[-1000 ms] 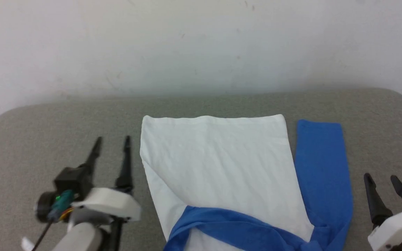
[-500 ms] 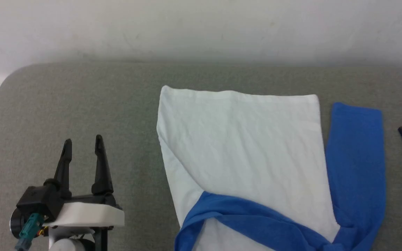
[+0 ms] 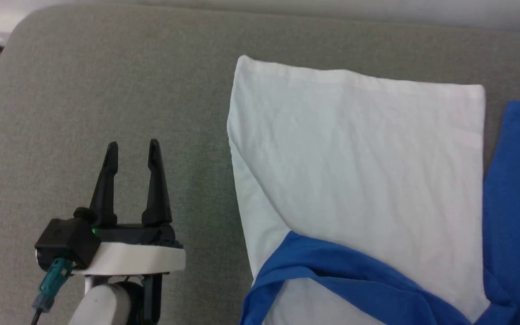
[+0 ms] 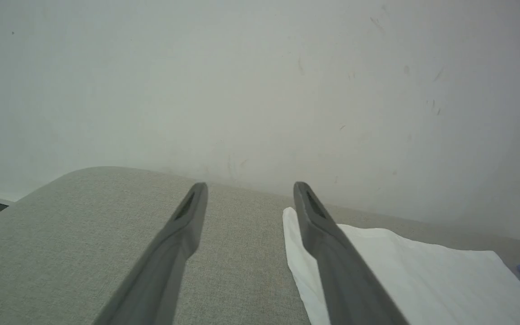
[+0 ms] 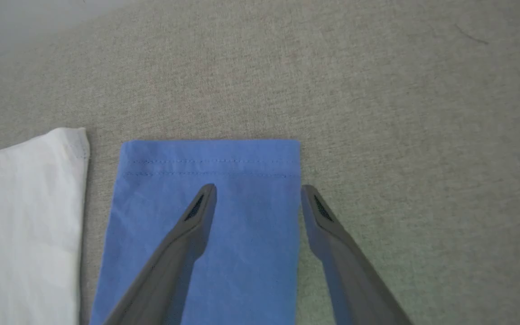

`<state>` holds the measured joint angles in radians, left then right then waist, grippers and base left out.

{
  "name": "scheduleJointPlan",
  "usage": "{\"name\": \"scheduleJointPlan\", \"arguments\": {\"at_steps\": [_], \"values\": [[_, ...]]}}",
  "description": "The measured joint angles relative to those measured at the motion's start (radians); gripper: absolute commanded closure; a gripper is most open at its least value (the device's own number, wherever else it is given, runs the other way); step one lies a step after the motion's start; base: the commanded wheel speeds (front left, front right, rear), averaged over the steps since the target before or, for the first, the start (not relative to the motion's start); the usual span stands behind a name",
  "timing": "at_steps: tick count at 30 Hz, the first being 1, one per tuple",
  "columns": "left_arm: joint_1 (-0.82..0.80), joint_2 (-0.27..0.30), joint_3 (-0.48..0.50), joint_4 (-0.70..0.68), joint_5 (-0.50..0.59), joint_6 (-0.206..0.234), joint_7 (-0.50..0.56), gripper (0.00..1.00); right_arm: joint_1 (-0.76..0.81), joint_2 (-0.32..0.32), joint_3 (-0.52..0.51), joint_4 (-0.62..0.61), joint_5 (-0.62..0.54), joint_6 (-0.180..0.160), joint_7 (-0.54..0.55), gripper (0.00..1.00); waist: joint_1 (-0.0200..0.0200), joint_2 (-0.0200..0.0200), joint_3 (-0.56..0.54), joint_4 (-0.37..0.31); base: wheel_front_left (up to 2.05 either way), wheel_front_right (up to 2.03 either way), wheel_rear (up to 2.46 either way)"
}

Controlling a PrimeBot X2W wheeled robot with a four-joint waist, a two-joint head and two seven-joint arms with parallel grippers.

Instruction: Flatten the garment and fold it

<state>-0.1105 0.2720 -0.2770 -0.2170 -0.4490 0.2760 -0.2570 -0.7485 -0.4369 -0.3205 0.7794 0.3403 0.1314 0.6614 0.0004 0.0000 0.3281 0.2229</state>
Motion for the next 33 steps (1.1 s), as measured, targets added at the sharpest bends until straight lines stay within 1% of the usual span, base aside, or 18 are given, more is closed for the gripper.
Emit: {"name": "scheduleJointPlan", "arguments": {"at_steps": [3,7,8,9,10,11,13,16,18,22,26,30,33], "values": [[-0.005,-0.021,0.003,0.009,0.016,-0.018,0.0,0.0,-0.014,0.001,-0.007,0.032,-0.018,0.0,0.016,0.0,-0.0001,0.0,0.035,0.016,0.0,0.0,0.0],[-0.005,-0.043,0.015,0.03,0.03,-0.033,0.0,0.0,-0.056,-0.014,-0.041,0.076,-0.026,0.0,0.087,0.0,-0.0005,0.0001,0.059,0.032,0.0,0.0,0.0],[-0.005,-0.046,0.018,0.035,0.034,-0.039,0.0,0.0,-0.064,-0.016,-0.051,0.086,-0.026,0.001,0.104,0.1,-0.0005,0.0,0.058,0.033,0.0,0.0,0.0],[-0.005,-0.049,0.022,0.039,0.038,-0.039,0.0,0.0,-0.07,-0.016,-0.057,0.094,-0.028,0.0,0.116,0.65,-0.0005,0.0,0.056,0.033,0.0,0.0,0.0],[-0.004,-0.05,0.027,0.042,0.039,-0.042,0.0,0.0,-0.07,-0.015,-0.059,0.097,-0.033,0.0,0.12,0.93,-0.0006,0.0,0.053,0.032,0.0,0.0,0.0],[-0.003,-0.05,0.034,0.046,0.04,-0.047,0.0,0.0,-0.069,-0.012,-0.061,0.099,-0.035,0.0,0.121,1.0,-0.0005,0.0,0.049,0.03,0.0,0.0,0.0],[-0.003,-0.052,0.044,0.053,0.045,-0.05,0.0,0.0,-0.059,0.002,-0.056,0.092,-0.034,0.0,0.111,1.0,-0.0004,0.0,0.038,0.024,0.0,0.0,0.0],[0.006,-0.057,0.051,0.063,0.049,-0.06,0.0,0.0,-0.014,0.021,-0.031,0.047,-0.022,0.0,0.033,1.0,-0.0003,0.0,0.013,0.012,0.0,0.0,0.0],[0.014,-0.058,0.056,0.072,0.054,-0.064,0.0,0.0,0.028,0.031,-0.046,0.021,-0.007,0.0,-0.049,1.0,-0.0003,0.0,-0.011,0.001,0.0,0.0,0.0],[0.049,-0.058,0.069,0.085,0.059,-0.064,0.0,0.0,0.109,0.017,-0.086,-0.047,0.02,0.0,-0.133,1.0,-0.0004,0.0,-0.066,-0.024,0.0,0.0,0.0],[0.091,-0.057,0.073,0.095,0.059,-0.064,0.0,0.0,0.194,-0.015,-0.141,-0.135,0.038,0.0,-0.174,1.0,-0.0005,0.0,-0.126,-0.053,0.0,0.0,0.0],[0.122,-0.054,0.075,0.095,0.059,-0.062,0.002,0.0,0.283,-0.048,-0.187,-0.227,0.04,0.0,-0.187,1.0,-0.0006,0.0001,-0.184,-0.08,0.0,0.0,0.0],[0.146,-0.049,0.075,0.092,0.057,-0.058,0.011,0.0,0.337,-0.044,-0.184,-0.325,0.05,0.0,-0.187,1.0,-0.0006,0.0,-0.226,-0.099,0.0,0.0,0.0]]}}
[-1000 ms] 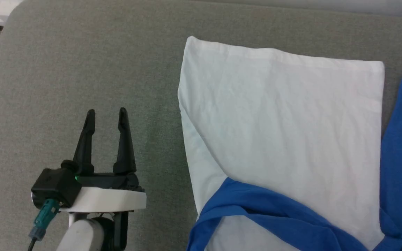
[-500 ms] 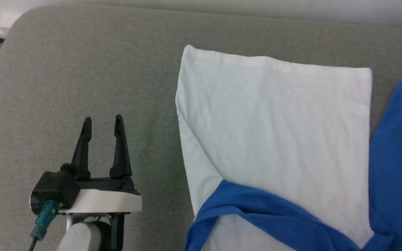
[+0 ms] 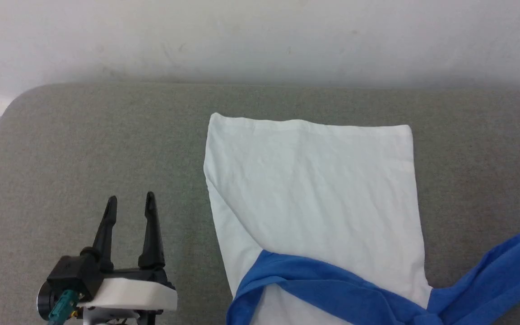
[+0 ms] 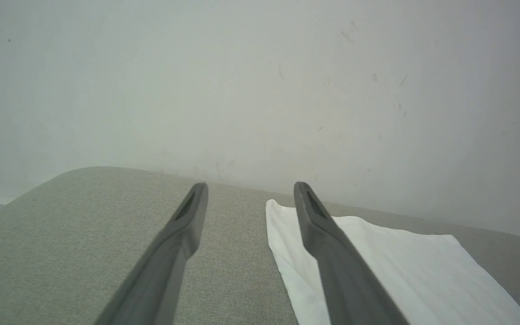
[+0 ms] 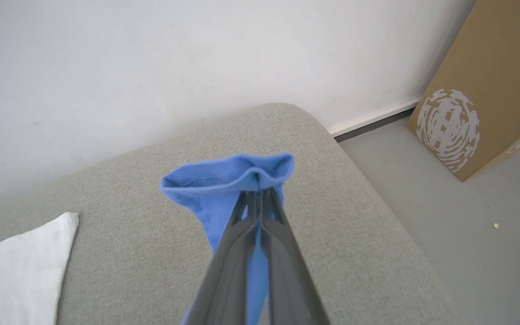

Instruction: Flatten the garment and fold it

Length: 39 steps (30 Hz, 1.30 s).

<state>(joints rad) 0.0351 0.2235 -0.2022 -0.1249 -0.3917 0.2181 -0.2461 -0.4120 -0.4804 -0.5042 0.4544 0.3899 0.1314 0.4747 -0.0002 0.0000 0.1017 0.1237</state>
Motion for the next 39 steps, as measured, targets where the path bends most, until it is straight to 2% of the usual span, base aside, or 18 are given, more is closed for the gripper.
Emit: {"name": "scheduleJointPlan", "arguments": {"at_steps": [3,7,12,16,19,20,23,28,30,31,32,35,39], "values": [[0.021,0.003,0.0,-0.004,-0.003,0.004,0.009,0.0,0.05,0.04,0.039,-0.131,0.0,0.0,0.008,1.0,0.0,0.0,-0.042,-0.016,0.0,0.0,0.0],[0.05,0.006,-0.001,-0.014,-0.007,0.013,0.022,0.0,0.128,0.128,0.107,-0.314,-0.002,0.0,0.05,1.0,0.0,0.0,-0.1,-0.031,0.0,0.0,0.0],[0.084,0.01,-0.001,-0.031,-0.017,0.022,0.036,0.0,0.214,0.269,0.184,-0.499,-0.008,0.0,0.088,1.0,0.0,0.0,-0.168,-0.045,0.0,0.0,0.0],[0.107,0.011,-0.004,-0.043,-0.023,0.026,0.045,0.0,0.272,0.407,0.267,-0.559,-0.041,0.0,0.089,1.0,0.0,0.0,-0.211,-0.055,0.0,0.0,0.0],[0.11,0.012,-0.009,-0.047,-0.024,0.03,0.053,0.0,0.306,0.428,0.339,-0.55,-0.016,0.0,0.078,1.0,0.0,0.0,-0.232,-0.059,0.0,0.0,0.0],[0.11,0.012,-0.012,-0.048,-0.024,0.029,0.056,0.0,0.317,0.425,0.372,-0.527,0.038,0.0,0.063,1.0,0.0001,0.0,-0.236,-0.059,0.0,0.0,0.0],[0.11,0.017,-0.019,-0.049,-0.024,0.029,0.063,0.0,0.362,0.426,0.505,-0.451,0.155,0.0,-0.003,1.0,0.0001,0.0,-0.239,-0.05,0.0,0.0,0.0],[0.106,0.026,-0.021,-0.042,-0.032,0.02,0.071,0.0,0.369,0.427,0.745,-0.351,0.265,0.0,-0.128,1.0,0.0002,0.0,-0.221,-0.029,0.0,0.0,0.0],[0.105,0.026,-0.025,-0.036,-0.033,0.018,0.071,0.0,0.352,0.427,0.839,-0.309,0.293,0.0,-0.173,1.0,0.0003,0.0,-0.212,-0.021,0.0,0.0,0.0],[0.105,0.026,-0.025,-0.036,-0.033,0.018,0.071,0.0,0.352,0.427,0.839,-0.309,0.293,0.0,-0.173,1.0,0.0003,0.0,-0.212,-0.021,0.0,0.0,0.0],[0.1,0.026,-0.029,-0.026,-0.034,0.011,0.072,0.0,0.326,0.428,0.925,-0.273,0.334,0.0,-0.211,1.0,0.0003,0.0,-0.205,-0.01,0.0,0.0,0.0],[0.091,0.027,-0.033,-0.02,-0.034,0.01,0.078,0.0,0.278,0.429,1.04,-0.214,0.373,0.0,-0.272,1.0,0.0003,0.0,-0.193,0.005,0.0,0.0,0.0],[0.078,0.028,-0.04,-0.014,-0.034,0.01,0.08,0.0,0.222,0.43,1.136,-0.095,0.399,0.0,-0.355,1.0,0.0003,0.0,-0.177,0.029,0.0,0.0,0.0]]}}
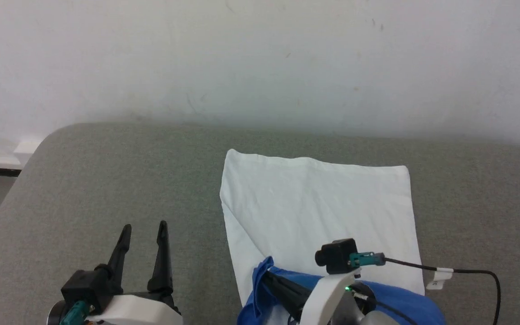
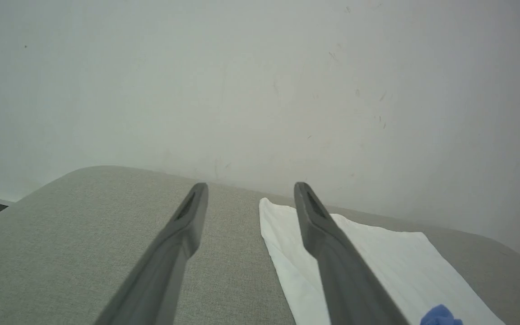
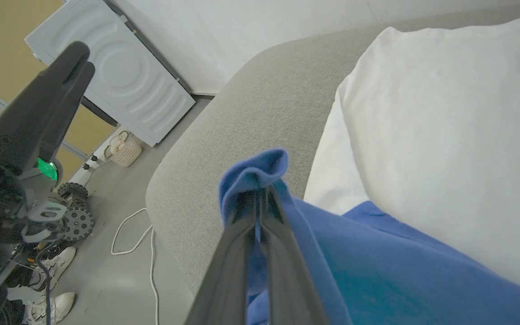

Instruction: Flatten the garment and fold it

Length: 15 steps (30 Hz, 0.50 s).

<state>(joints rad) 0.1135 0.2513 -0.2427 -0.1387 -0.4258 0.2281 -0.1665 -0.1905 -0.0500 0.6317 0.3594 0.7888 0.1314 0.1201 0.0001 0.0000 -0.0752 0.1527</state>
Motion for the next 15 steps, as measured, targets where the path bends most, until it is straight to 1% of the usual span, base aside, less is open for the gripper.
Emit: {"name": "scheduleJointPlan", "arguments": {"at_steps": [1,2,3,4,7,11,13,15], "values": [[0.0,0.001,-0.001,0.004,0.0,0.0,0.0,0.0,-0.011,0.0,0.02,0.034,0.008,0.0,-0.018,0.87,0.0,0.0,0.005,0.005,0.0,0.0,0.0],[0.0,0.002,-0.002,0.007,0.0,0.0,0.001,0.0,-0.021,-0.001,0.044,0.064,0.021,0.0,-0.03,0.61,0.0001,0.0,0.011,0.009,0.0,0.0,0.0],[0.0,0.002,-0.002,0.007,0.0,0.0,0.001,0.0,-0.021,-0.001,0.044,0.064,0.021,0.0,-0.03,0.08,0.0001,0.0,0.011,0.009,0.0,0.0,0.0],[0.0,0.002,-0.002,0.01,0.0,0.0,0.001,0.0,-0.032,-0.001,0.075,0.094,0.028,0.0,-0.039,0.0,0.0,0.0,0.017,0.013,0.0,0.0,0.0],[-0.001,0.001,-0.002,0.019,-0.004,0.001,0.007,0.0,-0.061,-0.003,0.142,0.142,0.055,0.0,-0.075,0.0,0.0001,0.0,0.033,0.023,0.0,0.0,0.0],[0.0,0.007,0.005,0.033,-0.006,0.006,0.009,0.0,-0.117,-0.001,0.206,0.111,0.067,0.0,-0.154,0.0,0.0002,0.0001,0.049,0.021,0.0,0.0,0.0],[0.001,0.011,0.012,0.036,-0.006,0.014,0.012,0.0,-0.145,0.001,0.2,0.083,0.041,0.0,-0.207,0.0,0.0,0.0,0.051,0.012,0.0,0.0,0.0],[0.004,0.019,0.023,0.036,-0.006,0.021,0.012,0.0,-0.163,0.003,0.165,0.065,-0.017,0.0,-0.249,0.0,0.0001,0.0,0.05,-0.001,0.0,0.0,0.0]]}}
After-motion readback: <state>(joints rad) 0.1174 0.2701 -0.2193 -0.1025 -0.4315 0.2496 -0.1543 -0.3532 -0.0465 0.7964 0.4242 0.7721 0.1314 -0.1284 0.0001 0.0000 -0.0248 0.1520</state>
